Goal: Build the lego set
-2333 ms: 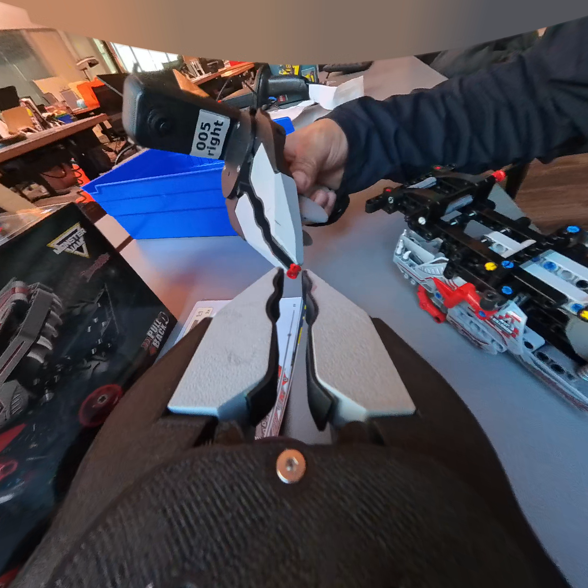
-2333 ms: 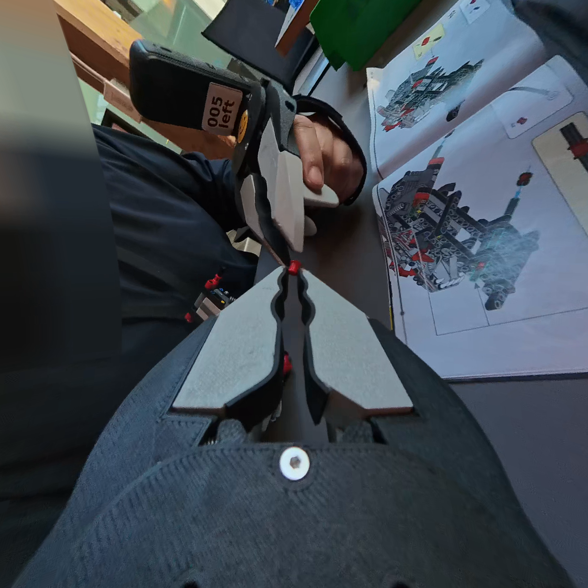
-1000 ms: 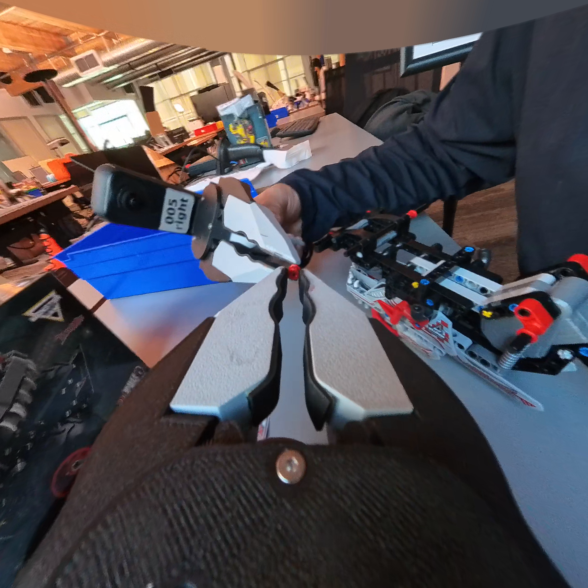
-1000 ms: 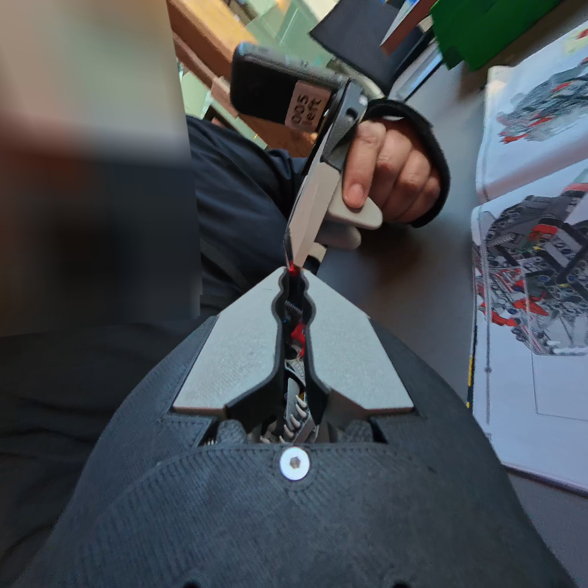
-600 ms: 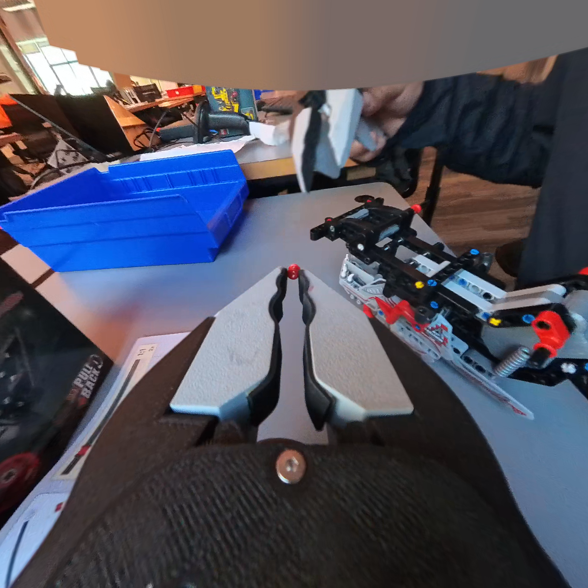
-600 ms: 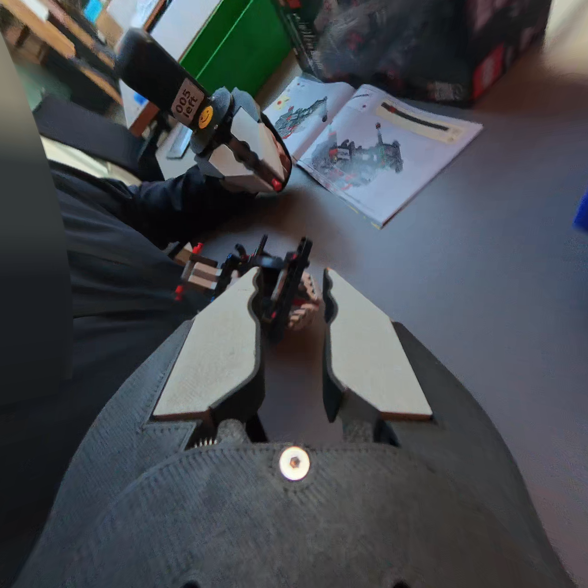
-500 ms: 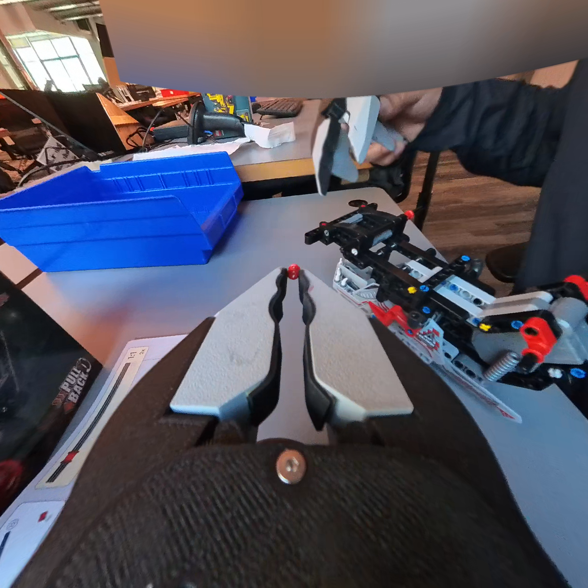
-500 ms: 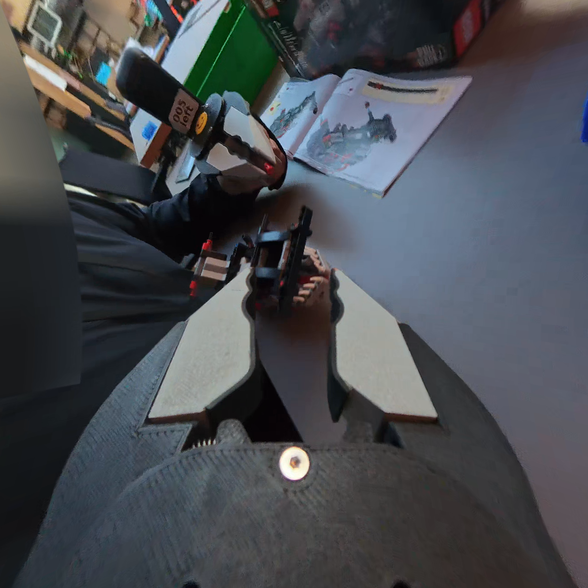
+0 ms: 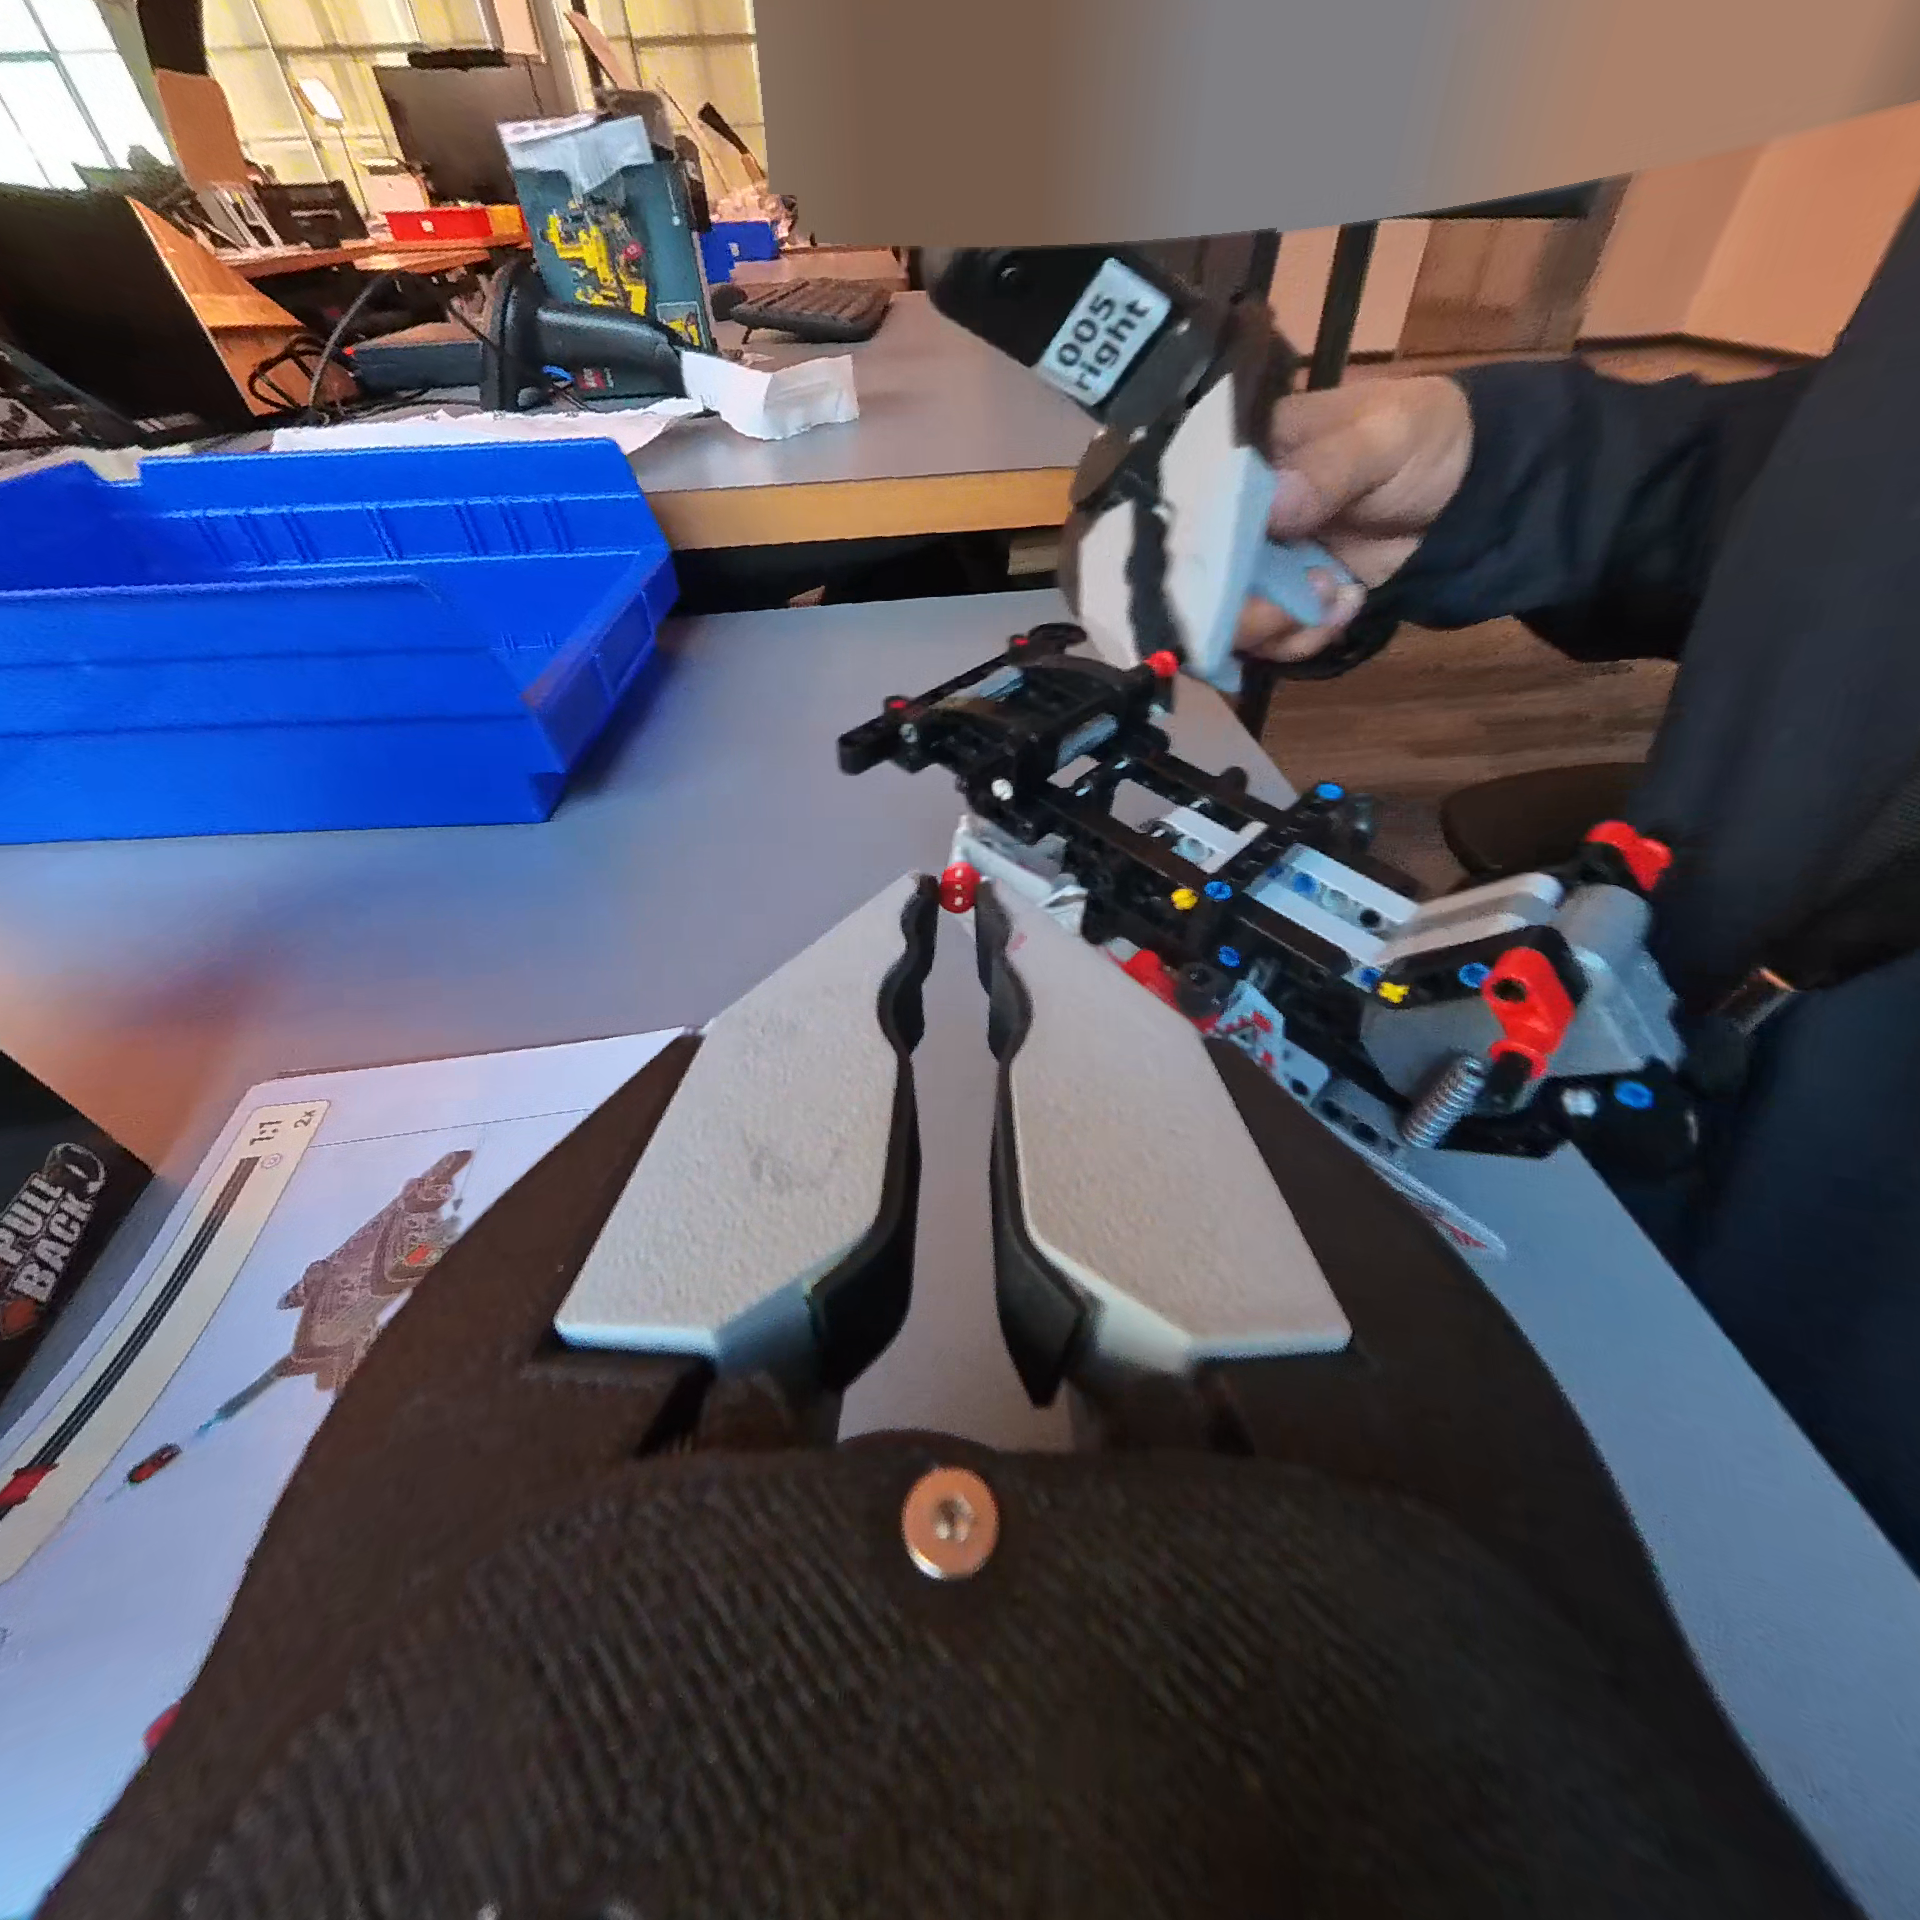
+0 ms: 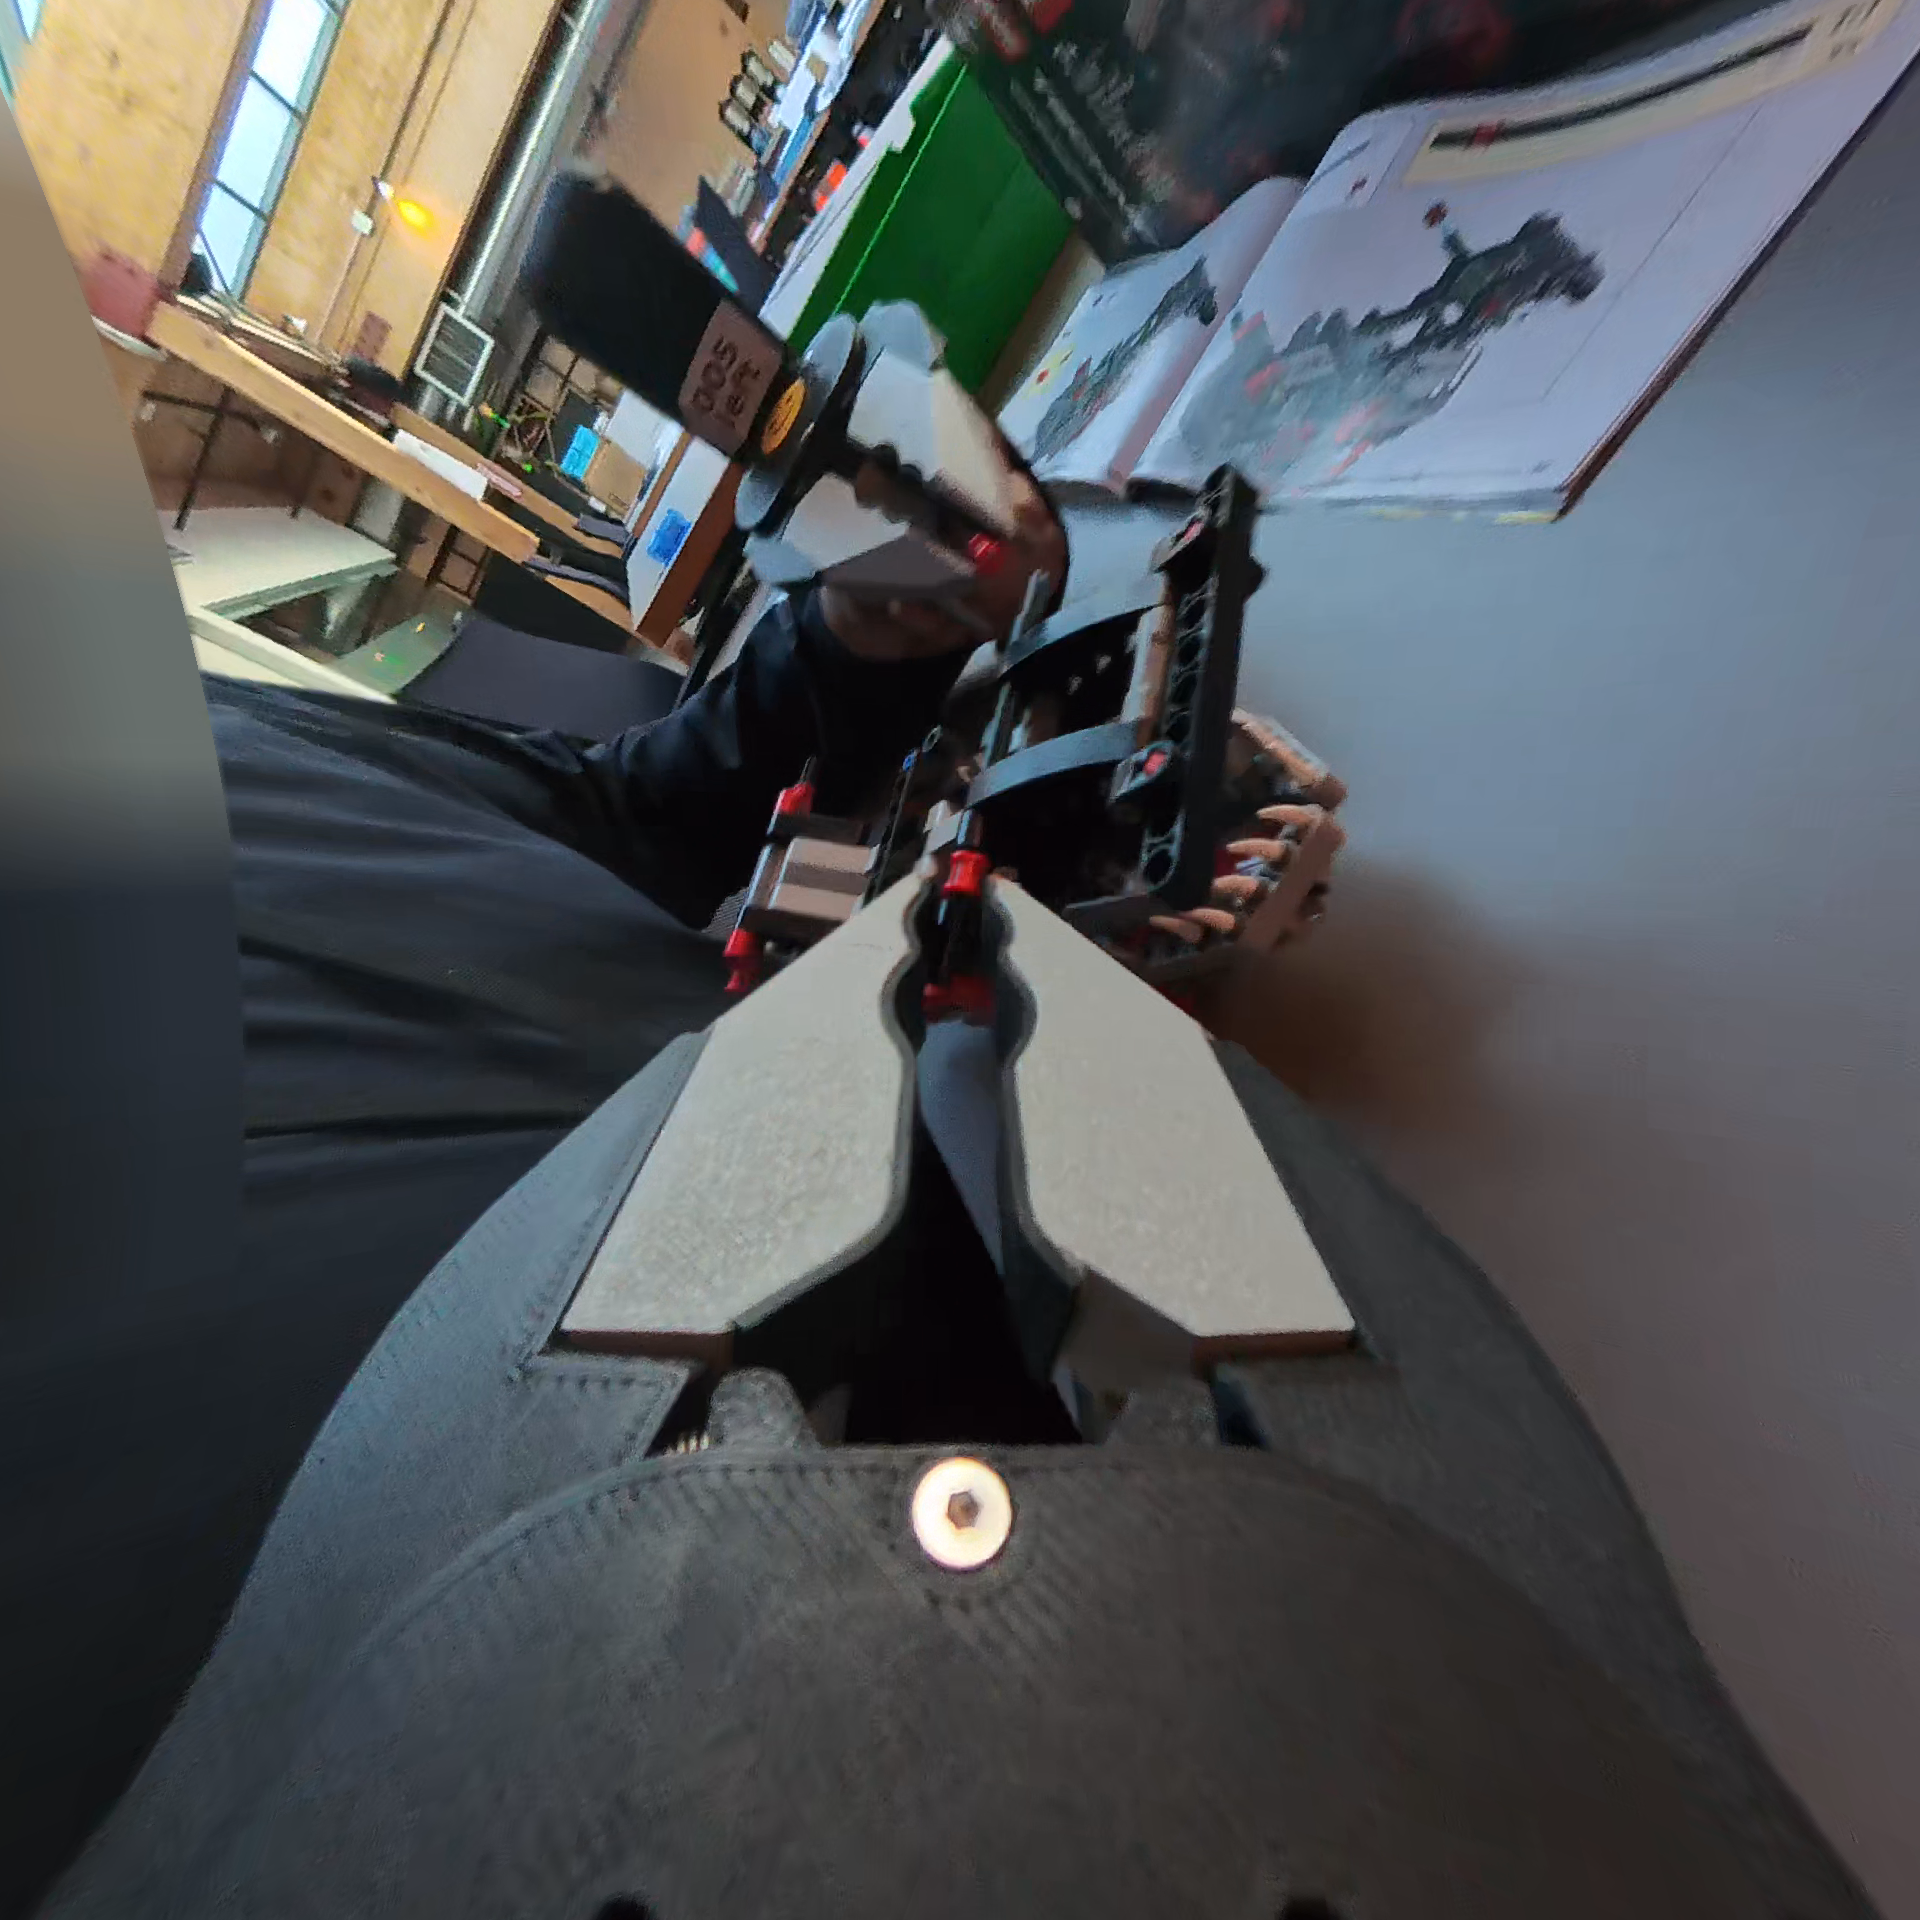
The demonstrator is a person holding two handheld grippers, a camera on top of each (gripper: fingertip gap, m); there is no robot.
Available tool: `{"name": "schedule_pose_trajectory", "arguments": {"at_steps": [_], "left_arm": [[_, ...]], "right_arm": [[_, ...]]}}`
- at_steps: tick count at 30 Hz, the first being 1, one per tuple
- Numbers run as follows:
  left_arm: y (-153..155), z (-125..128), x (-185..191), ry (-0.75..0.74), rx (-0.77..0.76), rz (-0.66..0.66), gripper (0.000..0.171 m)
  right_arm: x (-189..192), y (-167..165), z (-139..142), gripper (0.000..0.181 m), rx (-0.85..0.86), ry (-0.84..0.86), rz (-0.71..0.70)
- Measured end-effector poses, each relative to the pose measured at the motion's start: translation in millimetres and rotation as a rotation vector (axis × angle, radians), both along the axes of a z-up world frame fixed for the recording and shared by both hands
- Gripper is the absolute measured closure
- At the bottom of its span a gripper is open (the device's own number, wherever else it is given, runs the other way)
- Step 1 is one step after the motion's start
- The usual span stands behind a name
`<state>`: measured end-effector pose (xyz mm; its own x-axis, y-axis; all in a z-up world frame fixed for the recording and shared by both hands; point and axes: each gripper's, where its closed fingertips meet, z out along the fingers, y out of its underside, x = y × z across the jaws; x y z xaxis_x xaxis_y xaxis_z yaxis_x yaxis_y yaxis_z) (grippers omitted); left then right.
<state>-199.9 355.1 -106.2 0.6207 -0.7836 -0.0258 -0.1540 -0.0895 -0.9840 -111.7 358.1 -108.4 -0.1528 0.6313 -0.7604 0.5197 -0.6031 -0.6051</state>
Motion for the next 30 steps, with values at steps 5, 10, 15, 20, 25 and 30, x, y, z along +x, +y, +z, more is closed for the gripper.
{"name": "schedule_pose_trajectory", "arguments": {"at_steps": [5, 10, 15, 20, 25, 30], "left_arm": [[-8.4, 4.3, 4.3, -0.047, -0.008, 0.002, 0.168], [-7.4, 6.9, 7.4, -0.062, 0.003, -0.01, 0.168], [-11.2, 10.9, 3.3, -0.137, -0.014, -0.031, 0.168], [-12.4, 13.8, -2.4, -0.176, -0.022, -0.038, 0.168], [-27.3, 13.7, -8.3, -0.182, -0.037, -0.074, 0.168], [-36.3, 0.7, -10.3, -0.111, -0.104, -0.015, 0.168]], "right_arm": [[-4.2, 6.6, 3.1, 0.178, 0.061, 0.036, 0.095], [-11.4, 10.1, 5.0, 0.178, 0.046, 0.07, 0.213], [-19.9, 13.2, 5.6, 0.178, 0.065, 0.094, 0.253], [-28.6, 7.8, 7.1, 0.178, 0.235, 0.122, 0.283], [-34.7, 0.5, 5.2, 0.178, 0.37, 0.107, 0.314], [-36.1, -2.8, 6.1, 0.178, 0.31, 0.104, 0.331]]}}
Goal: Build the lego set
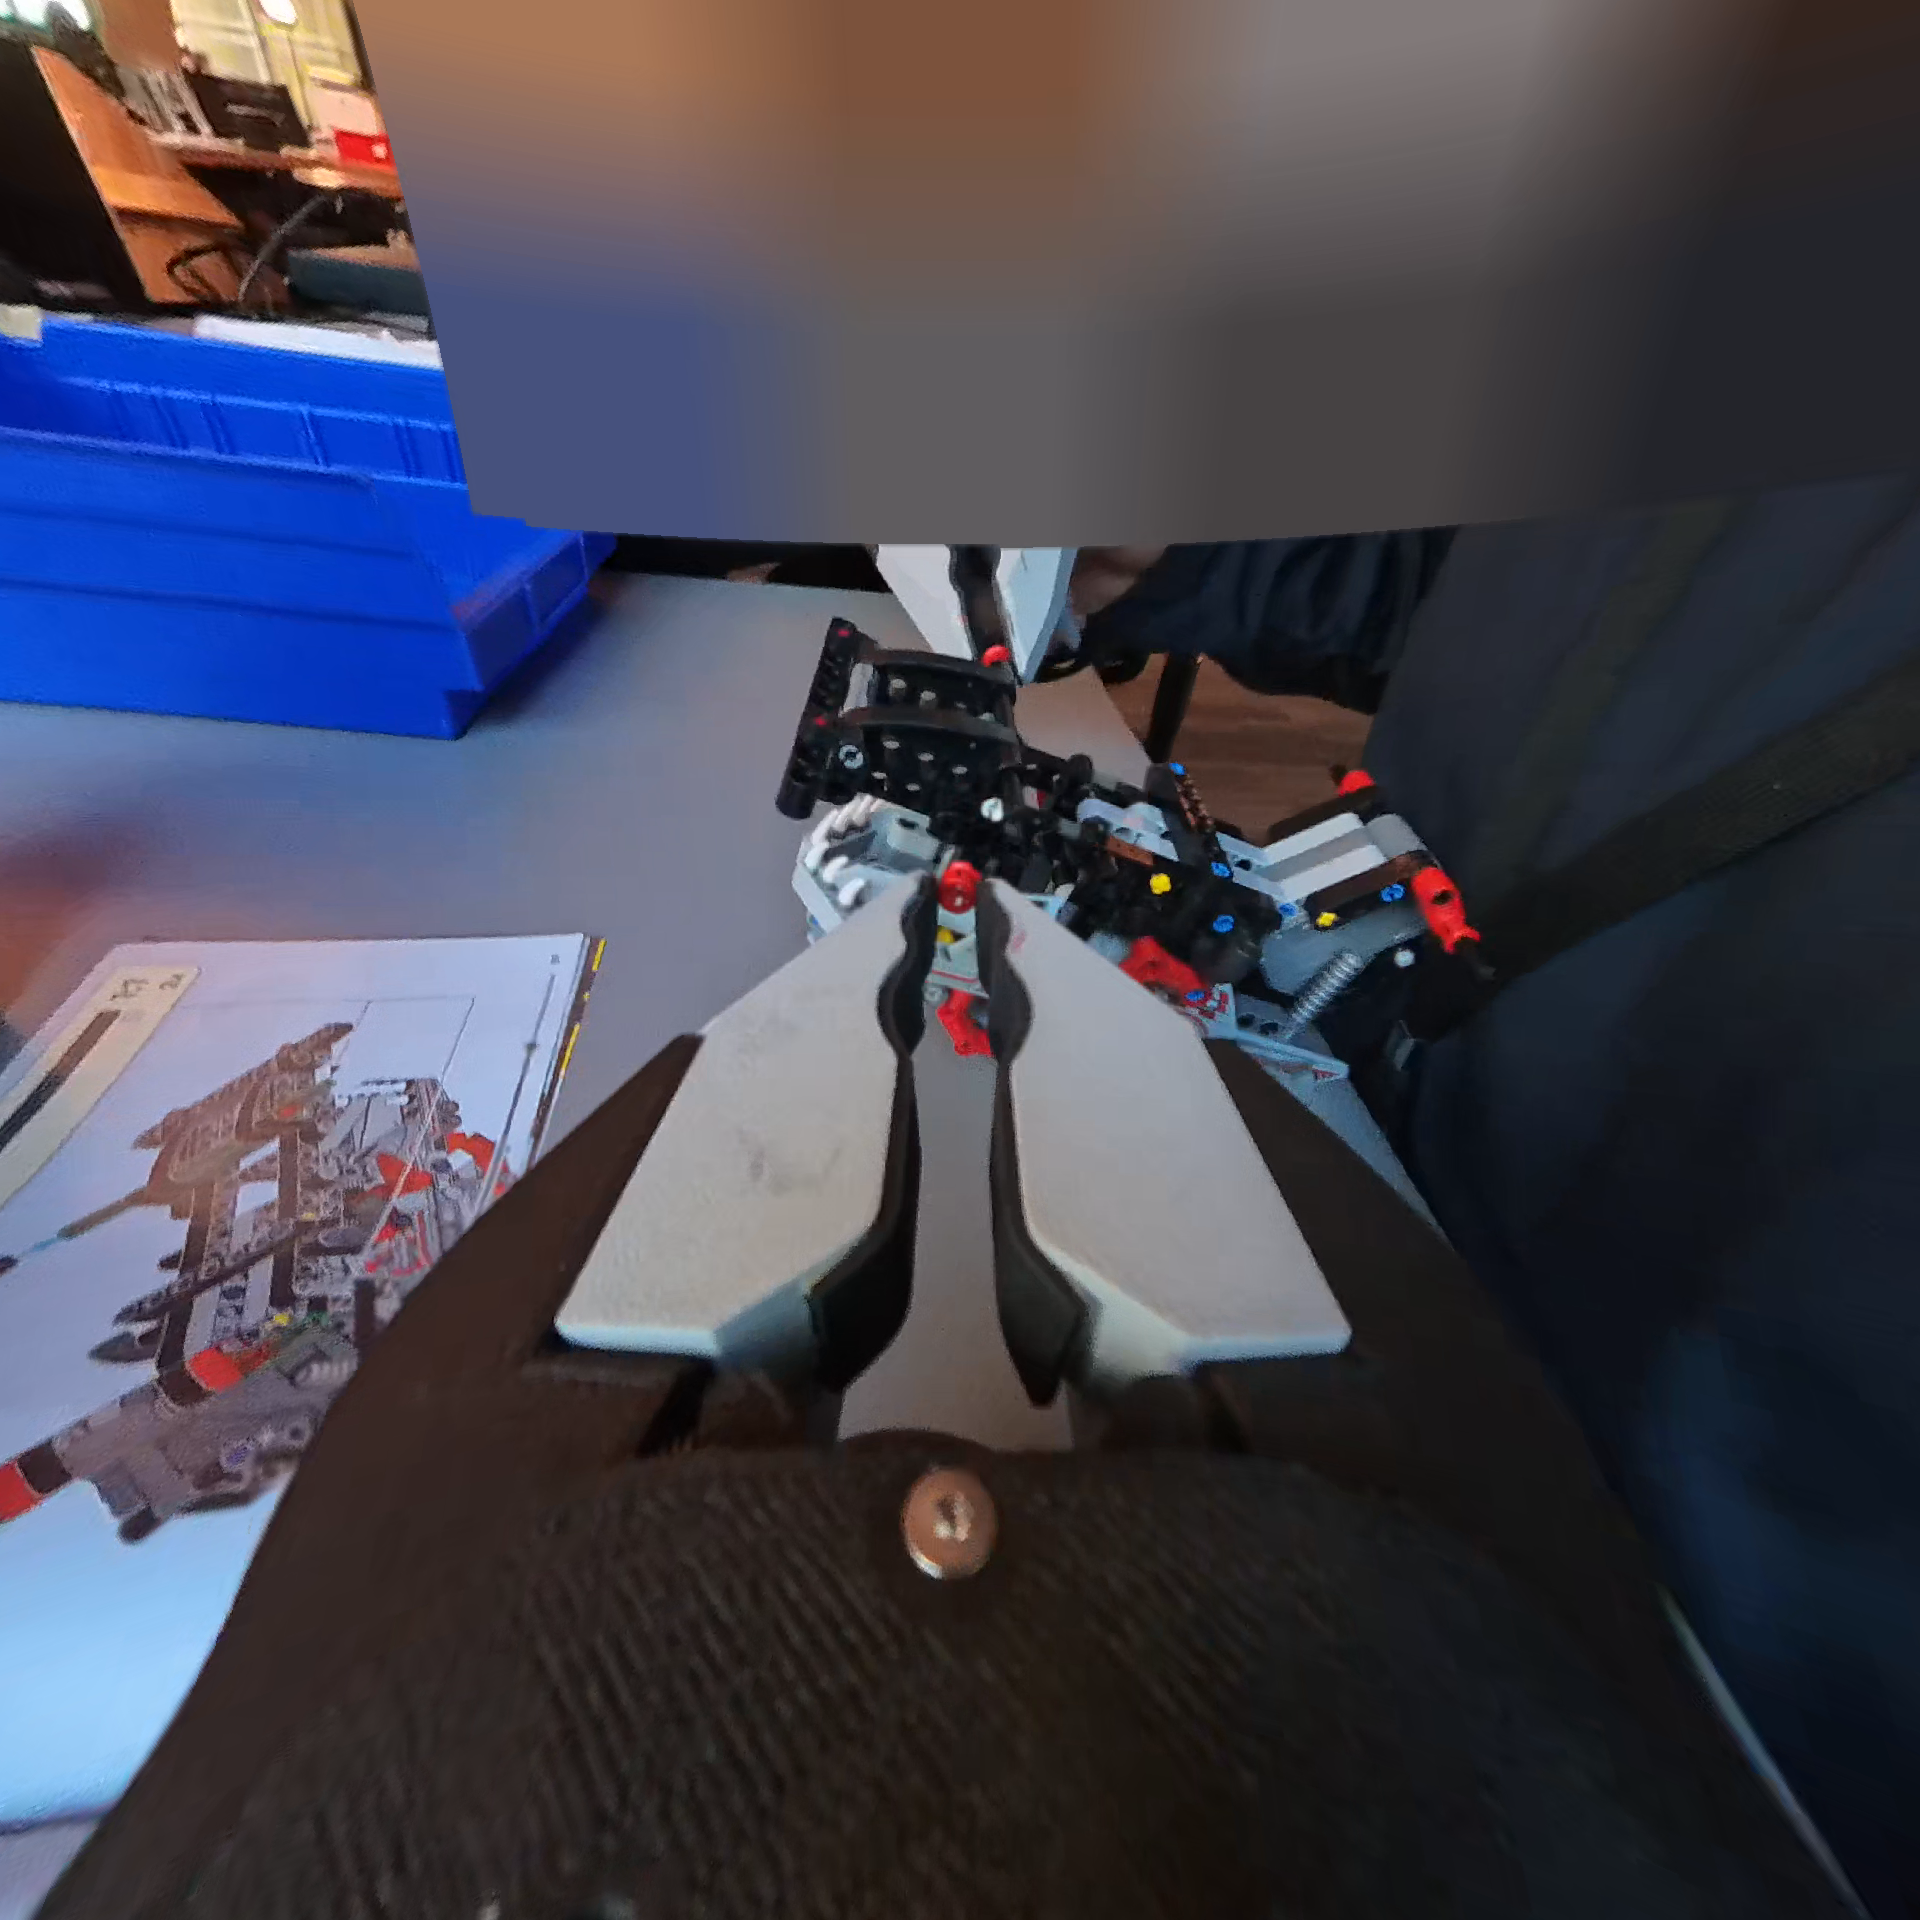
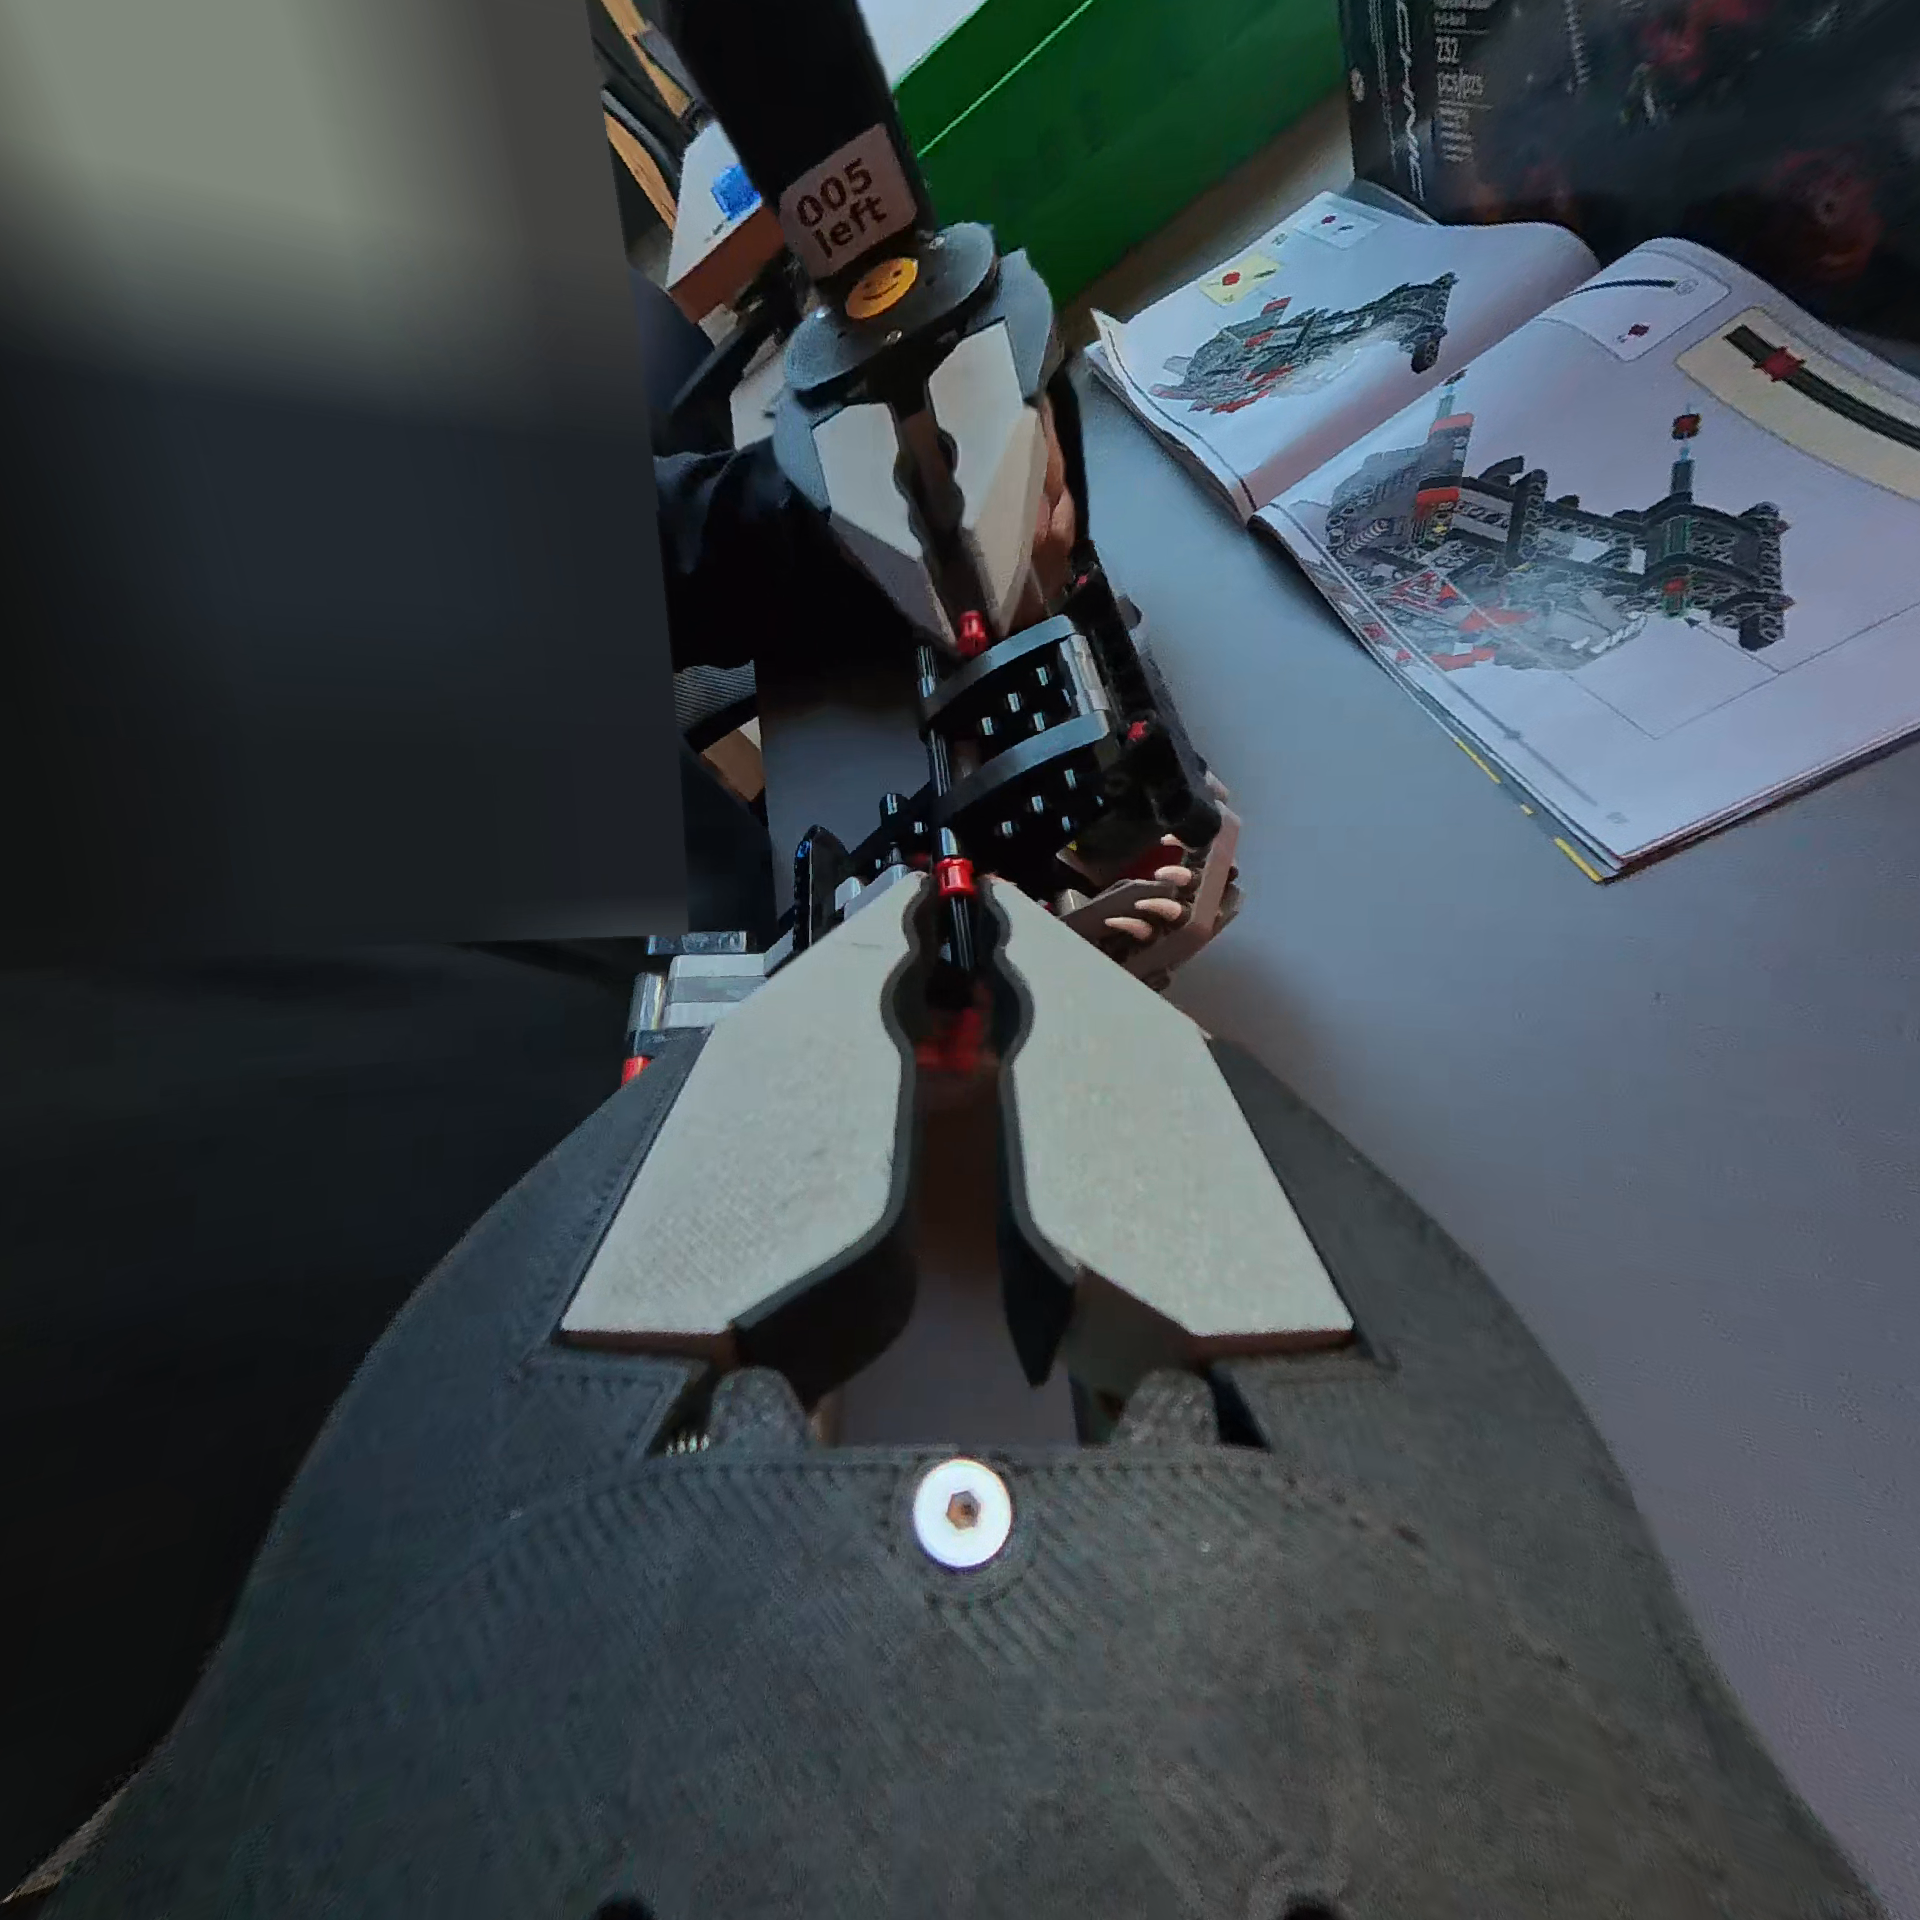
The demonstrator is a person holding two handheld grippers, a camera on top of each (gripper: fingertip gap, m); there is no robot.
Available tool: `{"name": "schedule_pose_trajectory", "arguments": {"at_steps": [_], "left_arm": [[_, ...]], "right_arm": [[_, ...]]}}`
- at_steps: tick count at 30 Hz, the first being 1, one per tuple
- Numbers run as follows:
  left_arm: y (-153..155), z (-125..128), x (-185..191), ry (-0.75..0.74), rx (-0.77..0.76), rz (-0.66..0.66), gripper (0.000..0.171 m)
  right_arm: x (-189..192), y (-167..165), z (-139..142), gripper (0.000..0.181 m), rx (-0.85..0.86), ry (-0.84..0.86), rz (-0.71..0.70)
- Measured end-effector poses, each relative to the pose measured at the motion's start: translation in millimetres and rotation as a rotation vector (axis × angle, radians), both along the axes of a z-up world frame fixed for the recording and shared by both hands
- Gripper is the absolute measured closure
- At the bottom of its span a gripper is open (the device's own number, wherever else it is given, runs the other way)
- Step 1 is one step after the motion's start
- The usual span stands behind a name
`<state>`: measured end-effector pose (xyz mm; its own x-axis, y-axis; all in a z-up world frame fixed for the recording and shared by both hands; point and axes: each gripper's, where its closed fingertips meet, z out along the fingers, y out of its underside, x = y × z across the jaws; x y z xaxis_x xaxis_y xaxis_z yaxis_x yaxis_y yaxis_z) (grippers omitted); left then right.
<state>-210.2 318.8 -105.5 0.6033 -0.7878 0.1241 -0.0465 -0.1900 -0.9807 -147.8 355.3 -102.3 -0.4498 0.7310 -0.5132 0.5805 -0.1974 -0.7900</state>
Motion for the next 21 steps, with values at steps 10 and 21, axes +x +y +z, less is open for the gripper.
{"name": "schedule_pose_trajectory", "arguments": {"at_steps": [10, 21], "left_arm": [[-4.2, 10.6, 11.0, -0.004, 0.016, 0.06, 0.168], [-3.8, 9.3, 10.2, -0.084, 0.015, 0.072, 0.168]], "right_arm": [[-1.2, -1.1, 0.7, 0.179, 0.037, -0.008, 0.009], [-2.0, -1.2, 1.4, 0.178, 0.004, 0.003, 0.008]]}}
